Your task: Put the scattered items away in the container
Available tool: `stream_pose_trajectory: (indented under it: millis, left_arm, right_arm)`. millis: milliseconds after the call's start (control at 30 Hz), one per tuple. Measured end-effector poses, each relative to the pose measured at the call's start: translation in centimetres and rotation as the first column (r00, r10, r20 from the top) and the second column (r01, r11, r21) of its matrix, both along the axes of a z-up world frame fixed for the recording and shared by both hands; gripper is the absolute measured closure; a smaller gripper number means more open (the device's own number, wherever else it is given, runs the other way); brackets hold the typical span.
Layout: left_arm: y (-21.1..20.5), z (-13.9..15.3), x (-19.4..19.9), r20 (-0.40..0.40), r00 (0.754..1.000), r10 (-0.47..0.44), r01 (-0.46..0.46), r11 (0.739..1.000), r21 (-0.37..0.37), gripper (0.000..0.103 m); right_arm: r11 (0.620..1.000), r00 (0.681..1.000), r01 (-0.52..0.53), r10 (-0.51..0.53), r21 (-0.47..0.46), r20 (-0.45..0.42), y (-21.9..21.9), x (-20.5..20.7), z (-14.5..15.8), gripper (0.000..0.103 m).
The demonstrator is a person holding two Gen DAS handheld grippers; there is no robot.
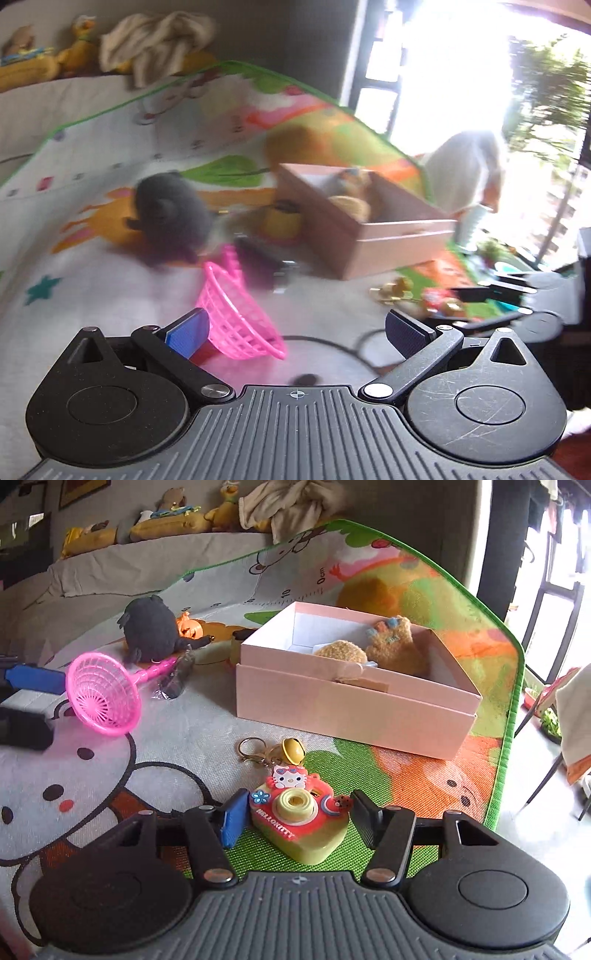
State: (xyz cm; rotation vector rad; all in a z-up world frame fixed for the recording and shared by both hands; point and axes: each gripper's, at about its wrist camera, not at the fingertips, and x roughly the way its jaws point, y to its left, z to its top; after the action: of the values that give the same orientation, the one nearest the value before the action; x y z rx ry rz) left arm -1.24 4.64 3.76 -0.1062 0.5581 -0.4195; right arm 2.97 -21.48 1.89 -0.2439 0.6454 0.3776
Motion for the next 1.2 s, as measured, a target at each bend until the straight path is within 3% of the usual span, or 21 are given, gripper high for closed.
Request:
stream_pose_trajectory:
  millis: [67,133,233,300,400,500,600,700,800,933,1067,1200]
  left_arm:
    - [-2.4,0.2,-0.9,0.033,0.994,-0.104,0.102,0.994,0.035,0.000]
    - [-4.4,0.3,-1.6,0.062,0.987,-0.151,0.143,0.983,0.118,0.000]
    - [-6.2,0.0,-1.8,0.091,0.982,-0.164,0.136,0.955,0.264,0.000]
    - [-6.1,-0.1,-1.2,0.082,0.988,-0.130,0.099,0.946,0.308,0.000]
    - [-4.5,0.3,-0.1,0.066,0.998,-0.014,-0.004,0.963,0.270,0.000]
    - [-2.3,0.7,0.9,0.048,0.989,0.137,-0.144,0.970,0.196,0.000]
    - [-0.8,0.1,2.3,-0.045,0.969,0.243,-0.236,0.964,0.125,0.000]
    - [-0.5,-1.0,3.9,-0.143,0.950,0.278,-0.268,0.960,0.083,0.000]
    - [-1.4,-0.6,4.5,-0.127,0.965,0.229,-0.228,0.973,0.020,0.000]
    - [-4.1,0.9,5.1,-0.052,0.996,0.068,-0.071,0.996,-0.055,0.000]
    - [-6.7,0.6,6.2,-0.037,0.999,-0.027,0.026,0.999,-0.026,0.000]
    - [-7.9,-0.7,7.8,-0.099,0.990,-0.098,0.091,0.993,-0.079,0.000]
  right_arm:
    - [1.000,1.000,0.008,-0.008,0.011,-0.003,-0.2,0.1,0.0,0.044]
    - [1.000,1.000,0.009,-0.009,0.017,0.002,-0.3,0.0,0.0,0.040]
    - [0.999,1.000,0.010,-0.011,0.032,0.016,-0.6,-0.2,0.0,0.032]
    - [0.999,1.000,0.015,-0.015,0.039,0.023,-0.6,-0.3,0.1,0.030]
    - [0.998,0.999,0.021,-0.022,0.052,0.023,-0.8,-0.3,0.1,0.027]
    - [0.998,1.000,0.022,-0.023,0.061,0.015,-0.9,-0.2,0.1,0.024]
    - [0.998,1.000,0.024,-0.025,0.065,0.013,-0.9,-0.1,0.1,0.022]
    - [0.997,0.999,0.030,-0.032,0.071,0.016,-1.0,-0.2,0.1,0.020]
    - [0.997,0.999,0.035,-0.036,0.071,0.014,-1.0,-0.1,0.0,0.020]
    - [0.997,0.999,0.035,-0.036,0.068,0.016,-1.0,-0.2,0.0,0.020]
    - [0.997,0.999,0.035,-0.036,0.066,0.014,-1.0,-0.2,0.0,0.020]
    - [0.997,0.999,0.039,-0.040,0.065,0.011,-0.9,-0.1,0.0,0.020]
